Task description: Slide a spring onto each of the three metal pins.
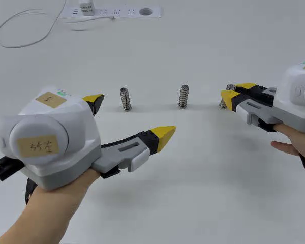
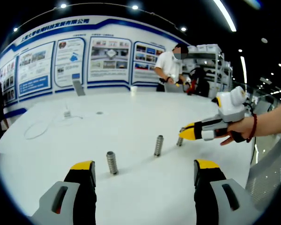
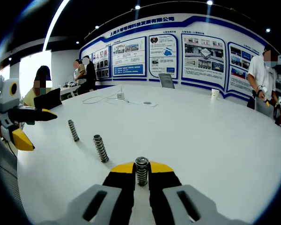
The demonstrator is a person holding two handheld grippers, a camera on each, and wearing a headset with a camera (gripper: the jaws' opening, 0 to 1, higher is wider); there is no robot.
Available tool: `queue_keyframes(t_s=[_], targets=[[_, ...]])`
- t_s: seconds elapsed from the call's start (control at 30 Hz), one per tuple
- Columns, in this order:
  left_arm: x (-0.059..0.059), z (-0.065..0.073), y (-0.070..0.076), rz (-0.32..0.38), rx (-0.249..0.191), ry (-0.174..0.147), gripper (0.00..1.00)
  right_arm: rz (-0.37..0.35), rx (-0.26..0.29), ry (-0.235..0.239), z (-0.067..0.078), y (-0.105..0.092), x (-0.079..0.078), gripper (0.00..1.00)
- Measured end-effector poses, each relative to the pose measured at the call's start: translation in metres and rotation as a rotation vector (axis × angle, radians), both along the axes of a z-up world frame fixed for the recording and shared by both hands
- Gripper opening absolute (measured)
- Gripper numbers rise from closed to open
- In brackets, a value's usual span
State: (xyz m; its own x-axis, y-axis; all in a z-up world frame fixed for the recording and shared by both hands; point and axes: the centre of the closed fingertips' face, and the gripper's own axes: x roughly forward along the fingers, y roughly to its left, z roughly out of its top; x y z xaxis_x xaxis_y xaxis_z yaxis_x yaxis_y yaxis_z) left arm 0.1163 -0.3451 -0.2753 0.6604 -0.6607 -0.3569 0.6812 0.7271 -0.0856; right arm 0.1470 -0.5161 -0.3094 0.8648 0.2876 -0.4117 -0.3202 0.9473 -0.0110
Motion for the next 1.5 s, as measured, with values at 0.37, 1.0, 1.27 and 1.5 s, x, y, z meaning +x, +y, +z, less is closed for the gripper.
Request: queue_keyframes(t_s=[0.37, 1.0, 1.27, 1.5], targets=[[0.000, -0.002, 0.001, 0.003, 0.002, 0.006, 0.87, -0.012, 0.020, 0.005, -0.002, 0.000, -0.002, 0.12], [0.003, -0.001, 0.007, 0.009, 0.004, 0.034, 0.91, 0.023, 0.031, 0.033, 0.011, 0.008, -0.009, 0.29], [0.004, 0.001, 0.009, -0.003, -0.005, 0.050, 0.95, 0.037, 0.026, 0.062, 0.019, 0.009, -0.018, 0.42], [0.000, 0.002, 0.011, -0.029, -0.005, 0.062, 1.00, 0.064, 0.039, 0.075, 0.029, 0.012, -0.029, 0.53]])
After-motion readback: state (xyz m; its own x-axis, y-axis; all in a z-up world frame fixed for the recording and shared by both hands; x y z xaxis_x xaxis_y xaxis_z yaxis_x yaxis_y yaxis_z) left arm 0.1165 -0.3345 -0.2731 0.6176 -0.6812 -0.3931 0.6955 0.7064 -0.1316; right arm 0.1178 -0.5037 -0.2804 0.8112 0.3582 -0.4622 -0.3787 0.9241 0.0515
